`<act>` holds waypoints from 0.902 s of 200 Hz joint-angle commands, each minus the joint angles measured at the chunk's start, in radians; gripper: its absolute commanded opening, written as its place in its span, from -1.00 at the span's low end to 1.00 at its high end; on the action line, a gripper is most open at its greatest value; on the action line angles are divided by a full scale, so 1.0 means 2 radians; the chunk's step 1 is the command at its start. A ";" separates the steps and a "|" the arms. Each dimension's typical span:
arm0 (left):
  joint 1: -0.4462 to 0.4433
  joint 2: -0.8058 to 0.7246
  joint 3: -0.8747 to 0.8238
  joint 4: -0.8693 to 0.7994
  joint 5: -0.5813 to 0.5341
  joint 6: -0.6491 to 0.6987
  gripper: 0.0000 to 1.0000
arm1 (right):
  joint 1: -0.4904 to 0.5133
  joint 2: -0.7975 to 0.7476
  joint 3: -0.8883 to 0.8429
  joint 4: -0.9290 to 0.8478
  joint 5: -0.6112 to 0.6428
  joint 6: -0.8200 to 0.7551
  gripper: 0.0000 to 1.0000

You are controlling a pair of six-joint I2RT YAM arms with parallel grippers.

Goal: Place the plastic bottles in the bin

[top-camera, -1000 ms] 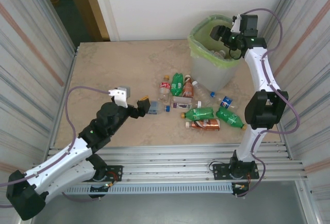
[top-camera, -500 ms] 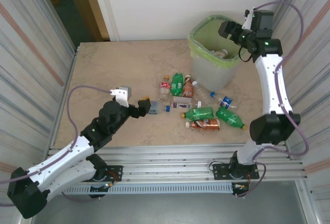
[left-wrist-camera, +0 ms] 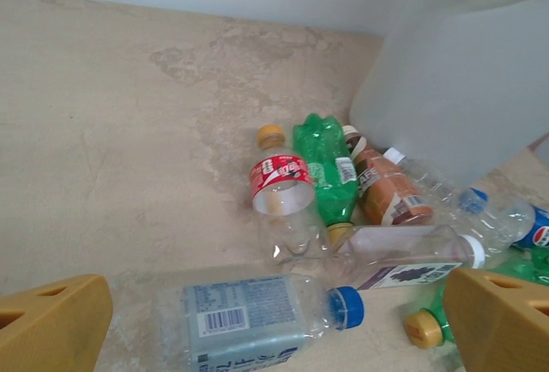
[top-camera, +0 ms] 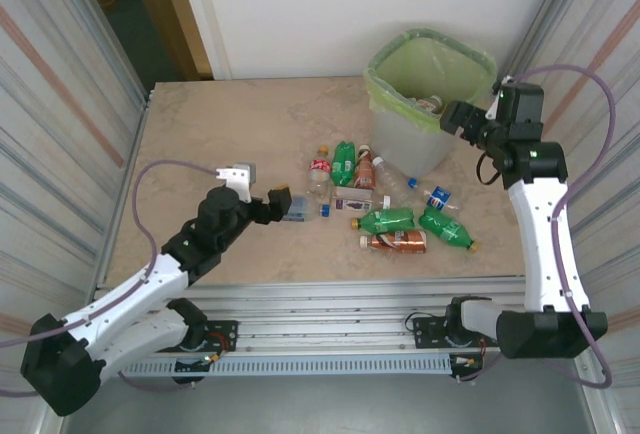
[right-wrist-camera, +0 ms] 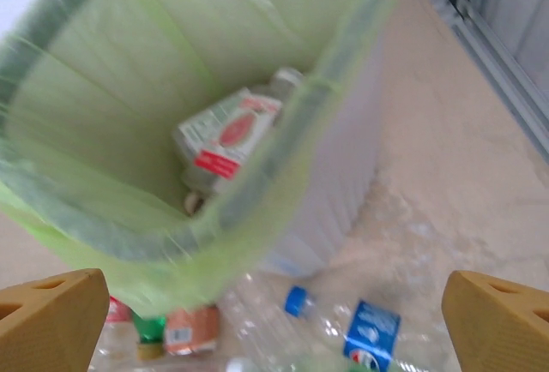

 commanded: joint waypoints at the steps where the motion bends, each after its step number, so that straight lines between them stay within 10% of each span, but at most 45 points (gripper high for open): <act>1: 0.017 0.026 0.038 -0.044 0.029 0.003 0.98 | 0.001 -0.035 -0.027 -0.030 0.038 0.003 0.99; 180: 0.008 0.341 0.295 -0.320 0.037 0.349 0.93 | -0.005 -0.095 -0.091 -0.035 0.059 0.027 0.95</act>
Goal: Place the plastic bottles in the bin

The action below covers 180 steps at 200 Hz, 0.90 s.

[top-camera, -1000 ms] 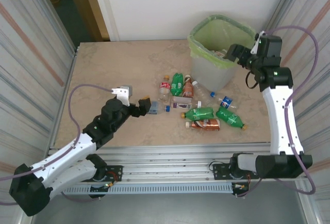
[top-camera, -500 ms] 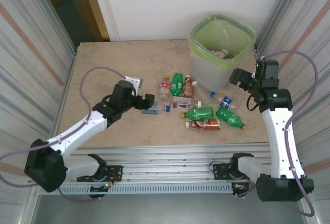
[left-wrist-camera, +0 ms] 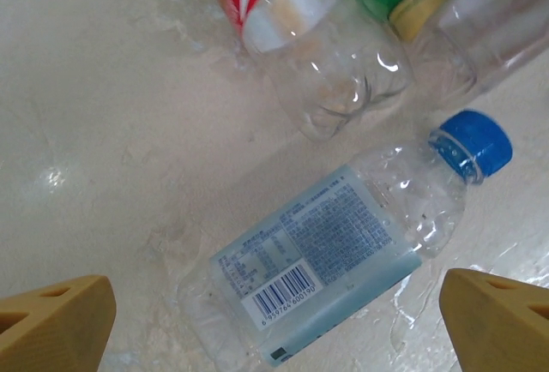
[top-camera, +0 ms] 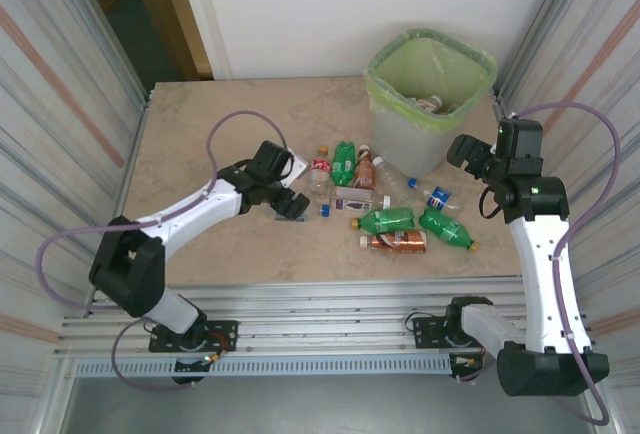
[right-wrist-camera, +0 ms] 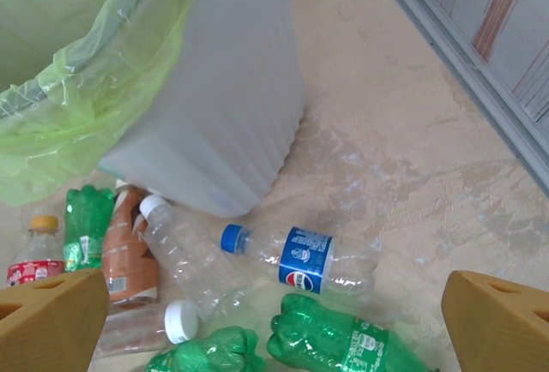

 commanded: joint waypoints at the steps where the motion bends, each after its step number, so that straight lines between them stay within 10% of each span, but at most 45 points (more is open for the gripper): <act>1: -0.006 0.026 0.031 -0.050 -0.015 0.061 0.93 | -0.004 -0.008 -0.006 -0.002 0.011 0.012 0.95; 180: -0.015 0.140 0.090 -0.096 0.008 0.115 0.96 | -0.005 -0.019 -0.012 0.000 0.014 0.017 0.95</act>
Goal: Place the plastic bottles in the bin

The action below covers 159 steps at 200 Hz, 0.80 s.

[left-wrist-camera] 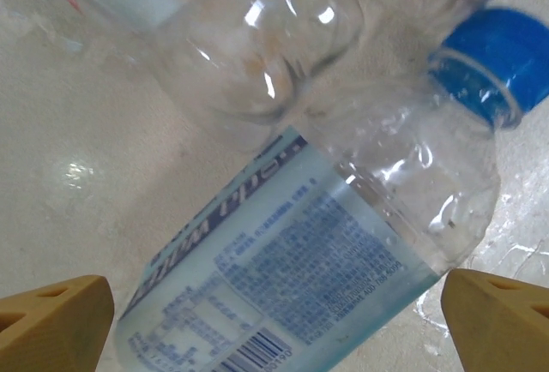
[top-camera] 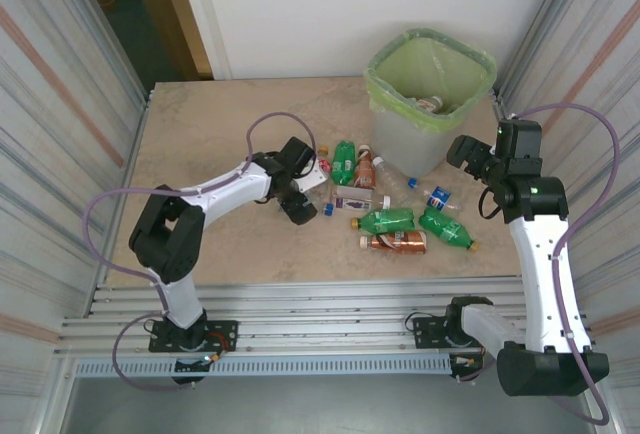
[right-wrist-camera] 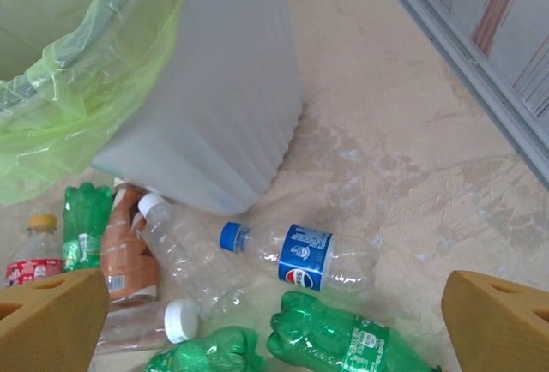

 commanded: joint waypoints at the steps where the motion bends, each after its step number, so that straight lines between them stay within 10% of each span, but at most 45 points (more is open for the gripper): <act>1: 0.000 0.013 0.000 -0.025 0.005 0.011 0.96 | -0.005 -0.021 -0.008 0.000 0.014 0.014 0.95; 159: -0.010 0.026 -0.039 -0.042 0.030 0.006 0.74 | -0.005 -0.023 -0.017 0.012 0.011 0.021 0.95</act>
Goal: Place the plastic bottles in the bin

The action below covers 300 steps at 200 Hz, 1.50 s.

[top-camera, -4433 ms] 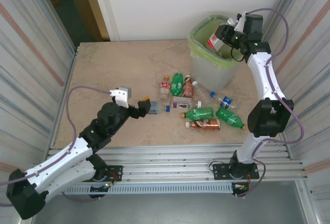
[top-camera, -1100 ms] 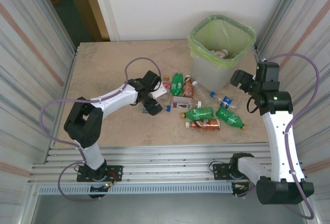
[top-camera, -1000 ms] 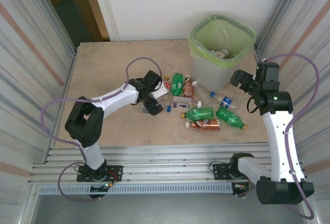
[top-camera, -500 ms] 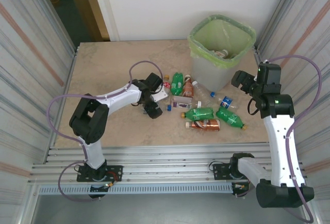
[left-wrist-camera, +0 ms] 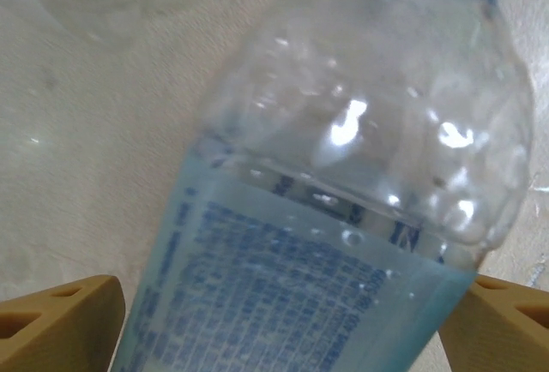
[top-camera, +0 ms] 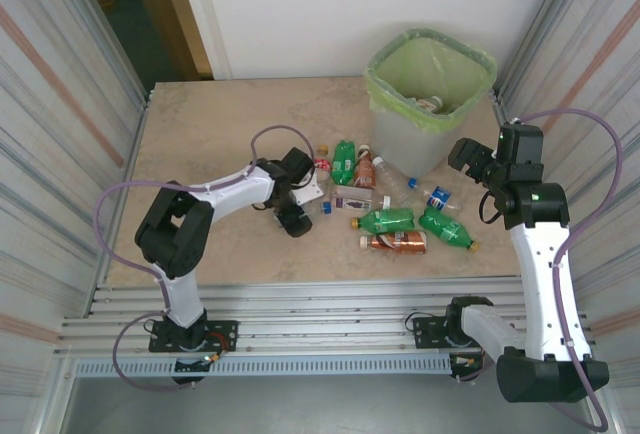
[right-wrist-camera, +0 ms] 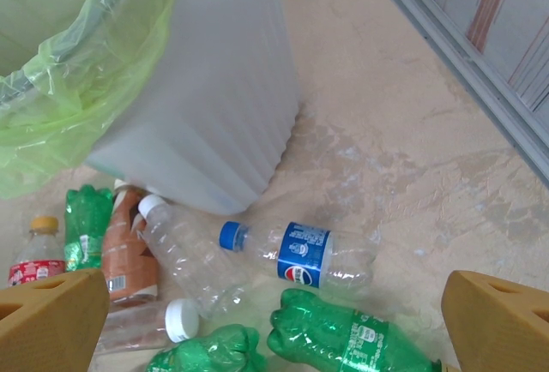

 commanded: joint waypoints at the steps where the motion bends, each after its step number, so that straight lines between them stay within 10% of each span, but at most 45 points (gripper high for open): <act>1: -0.009 0.010 -0.013 -0.016 0.004 0.002 0.73 | -0.004 -0.005 -0.004 0.011 0.008 0.011 0.95; 110: -0.046 -0.029 -0.038 -0.013 -0.014 -0.014 -0.05 | -0.004 -0.009 -0.003 0.014 0.008 0.015 0.95; 188: -0.058 -0.147 -0.054 0.022 0.033 -0.031 -0.07 | -0.004 -0.031 -0.010 0.027 -0.014 0.016 0.95; 250: -0.050 -0.237 -0.073 0.094 0.072 -0.086 -0.09 | 0.001 -0.069 -0.031 0.100 -0.145 -0.002 0.95; 300: -0.032 -0.288 -0.085 0.144 0.095 -0.140 -0.14 | 0.075 -0.073 -0.032 0.146 -0.182 -0.025 0.95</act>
